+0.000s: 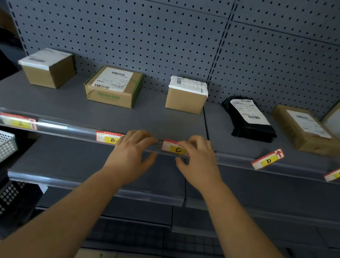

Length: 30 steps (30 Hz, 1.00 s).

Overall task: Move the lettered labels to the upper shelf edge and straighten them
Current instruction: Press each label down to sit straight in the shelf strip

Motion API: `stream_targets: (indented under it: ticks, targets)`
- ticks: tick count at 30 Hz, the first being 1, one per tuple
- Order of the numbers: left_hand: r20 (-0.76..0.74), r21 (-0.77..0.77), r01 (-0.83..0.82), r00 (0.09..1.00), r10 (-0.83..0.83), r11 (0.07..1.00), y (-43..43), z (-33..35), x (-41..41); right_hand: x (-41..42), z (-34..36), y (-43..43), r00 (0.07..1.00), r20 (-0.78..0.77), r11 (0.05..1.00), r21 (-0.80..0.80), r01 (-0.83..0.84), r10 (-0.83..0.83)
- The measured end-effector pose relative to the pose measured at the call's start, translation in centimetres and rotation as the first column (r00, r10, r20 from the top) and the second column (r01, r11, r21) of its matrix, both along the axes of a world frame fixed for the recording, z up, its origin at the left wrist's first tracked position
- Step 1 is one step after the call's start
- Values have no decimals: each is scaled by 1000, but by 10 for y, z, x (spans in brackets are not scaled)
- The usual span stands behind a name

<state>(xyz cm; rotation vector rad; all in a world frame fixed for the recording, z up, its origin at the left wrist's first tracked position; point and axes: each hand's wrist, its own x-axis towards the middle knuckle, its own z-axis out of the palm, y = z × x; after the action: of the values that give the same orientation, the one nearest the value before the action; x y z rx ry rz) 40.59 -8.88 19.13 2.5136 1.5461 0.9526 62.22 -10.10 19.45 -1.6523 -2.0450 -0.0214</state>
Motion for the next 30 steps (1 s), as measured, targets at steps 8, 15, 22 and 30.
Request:
stream_targets:
  ticks: [8,15,22,30]
  targets:
    - [-21,-19,32,999,-32,999,-2,-6,14,-2,3,-1,1000,23,999,-42,5,-4]
    - [-88,-10,8,996,-9,1000,-1,-1,27,10,-1,-10,999,1,997,-67,40,-40]
    - [-157,-22,-41,987,37,999,0,0,36,9,3,-8,999,34,994,-104,25,-21]
    - [-156,-14,-57,986,54,998,1,0,39,13,3,-10,1000,19,994,-109,10,-8]
